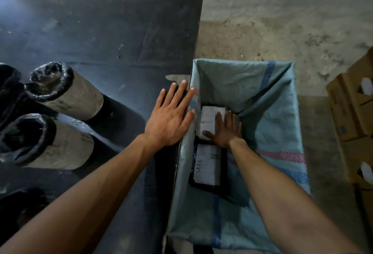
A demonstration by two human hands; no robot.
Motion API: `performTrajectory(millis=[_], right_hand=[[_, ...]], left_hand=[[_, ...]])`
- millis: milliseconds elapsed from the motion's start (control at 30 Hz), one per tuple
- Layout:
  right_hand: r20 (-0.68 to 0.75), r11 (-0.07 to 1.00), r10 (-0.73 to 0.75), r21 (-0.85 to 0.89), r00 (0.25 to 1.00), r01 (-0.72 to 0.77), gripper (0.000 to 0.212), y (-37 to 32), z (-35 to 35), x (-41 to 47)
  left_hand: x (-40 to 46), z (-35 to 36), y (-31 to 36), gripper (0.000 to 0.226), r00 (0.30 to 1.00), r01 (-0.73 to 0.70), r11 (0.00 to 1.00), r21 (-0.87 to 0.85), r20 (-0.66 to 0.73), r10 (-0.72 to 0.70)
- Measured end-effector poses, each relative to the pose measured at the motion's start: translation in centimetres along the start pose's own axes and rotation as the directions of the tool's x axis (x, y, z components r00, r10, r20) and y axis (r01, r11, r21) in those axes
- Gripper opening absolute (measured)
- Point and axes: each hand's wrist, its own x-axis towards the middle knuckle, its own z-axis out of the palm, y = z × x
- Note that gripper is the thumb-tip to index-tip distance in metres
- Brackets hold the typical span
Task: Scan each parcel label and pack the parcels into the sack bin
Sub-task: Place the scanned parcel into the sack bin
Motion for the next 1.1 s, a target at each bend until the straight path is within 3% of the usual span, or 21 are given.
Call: performTrajectory(millis=[267,433,533,633,833,967,1100], right_hand=[[-0.128,0.999,0.008,0.044,0.992,-0.002,0.106,-0.8,-3.9,-7.7],[-0.240,0.997,-0.029,0.058,0.970,0.044,0.103,-2.5,-5.8,-13.3],[-0.333,0.993,-0.056,0.081,0.941,0.087,0.098,-3.6,-7.2,-16.9],[-0.410,0.990,-0.047,0.101,0.911,0.097,0.094,-5.4,-8.8,-20.3],[-0.549,0.994,-0.009,0.088,0.836,0.069,0.090,-12.7,-11.9,-26.0],[-0.663,0.991,-0.085,0.019,0.744,0.130,0.084,-19.4,-13.3,-29.2],[-0.690,0.977,-0.192,-0.065,0.697,0.204,0.088,-27.3,-13.6,-30.8]], left_hand=[[-0.1,-0.3,0.3,0.064,1.000,0.010,0.998,-0.070,-0.008,-0.010],[-0.9,-1.7,0.5,0.067,0.999,0.029,0.968,-0.250,-0.028,-0.038],[-1.5,-3.3,0.2,0.058,0.998,0.023,0.920,-0.392,-0.047,-0.045],[-2.3,-5.4,-0.7,0.045,0.994,0.023,0.924,-0.382,-0.091,-0.063],[-3.9,-13.3,-4.0,0.045,0.963,-0.123,0.930,-0.347,-0.267,0.027],[-5.8,-20.0,-8.1,0.051,0.913,-0.178,0.916,-0.359,-0.409,0.017],[-9.4,-24.6,-14.9,0.047,0.891,-0.132,0.930,-0.343,-0.453,-0.040]])
